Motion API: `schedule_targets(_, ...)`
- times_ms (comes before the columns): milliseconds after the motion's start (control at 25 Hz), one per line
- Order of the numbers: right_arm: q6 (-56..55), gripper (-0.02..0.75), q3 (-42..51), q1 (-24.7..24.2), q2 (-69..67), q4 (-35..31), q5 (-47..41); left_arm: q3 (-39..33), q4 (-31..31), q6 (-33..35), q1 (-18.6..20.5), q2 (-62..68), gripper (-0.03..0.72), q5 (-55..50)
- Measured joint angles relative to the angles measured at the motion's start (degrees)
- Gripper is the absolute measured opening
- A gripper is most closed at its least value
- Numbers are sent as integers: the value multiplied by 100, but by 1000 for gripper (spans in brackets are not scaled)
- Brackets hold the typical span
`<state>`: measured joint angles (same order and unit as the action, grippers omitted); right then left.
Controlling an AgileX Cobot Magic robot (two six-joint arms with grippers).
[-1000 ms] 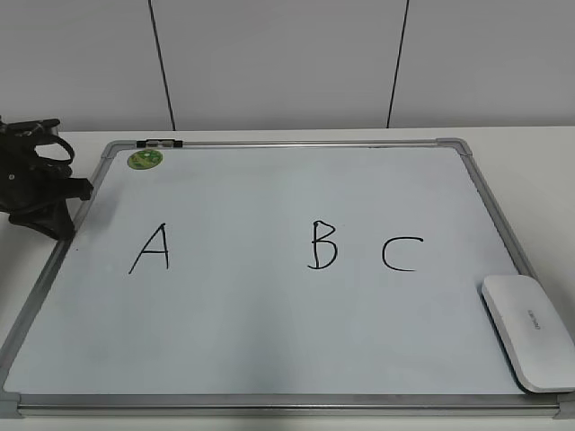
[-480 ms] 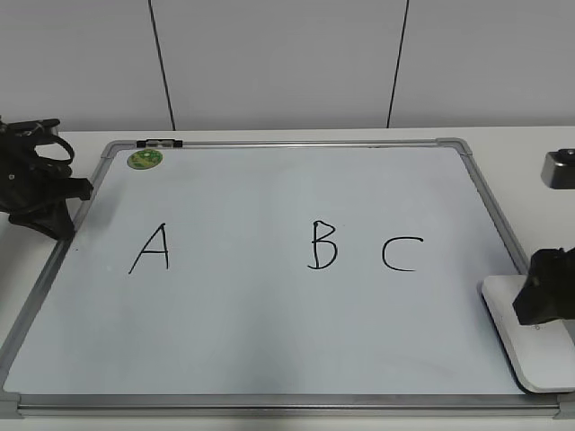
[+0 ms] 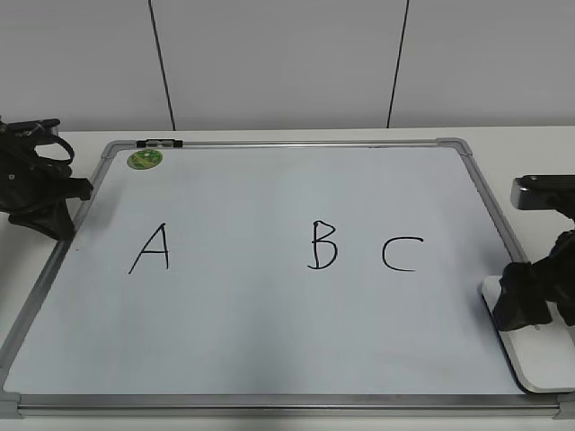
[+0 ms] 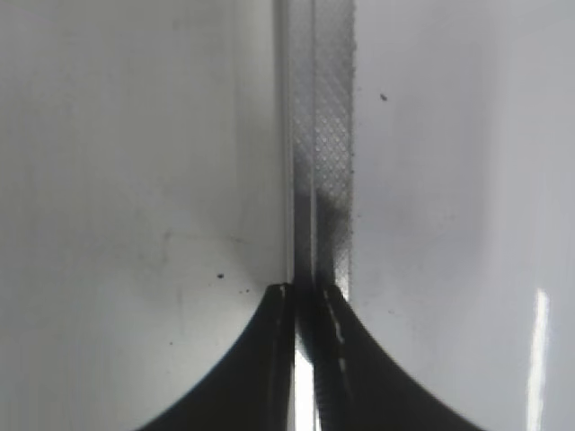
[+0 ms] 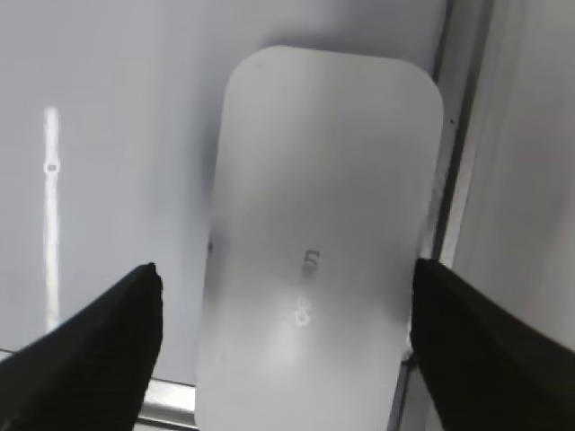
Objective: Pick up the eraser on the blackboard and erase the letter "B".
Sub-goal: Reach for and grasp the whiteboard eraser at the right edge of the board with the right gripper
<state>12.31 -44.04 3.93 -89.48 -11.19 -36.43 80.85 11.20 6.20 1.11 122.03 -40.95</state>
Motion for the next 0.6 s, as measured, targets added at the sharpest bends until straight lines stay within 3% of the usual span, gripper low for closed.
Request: schedule_targets(600, -82, 611, -12, 0, -561, 142, 302, 0, 0, 0, 0, 0, 38, 0)
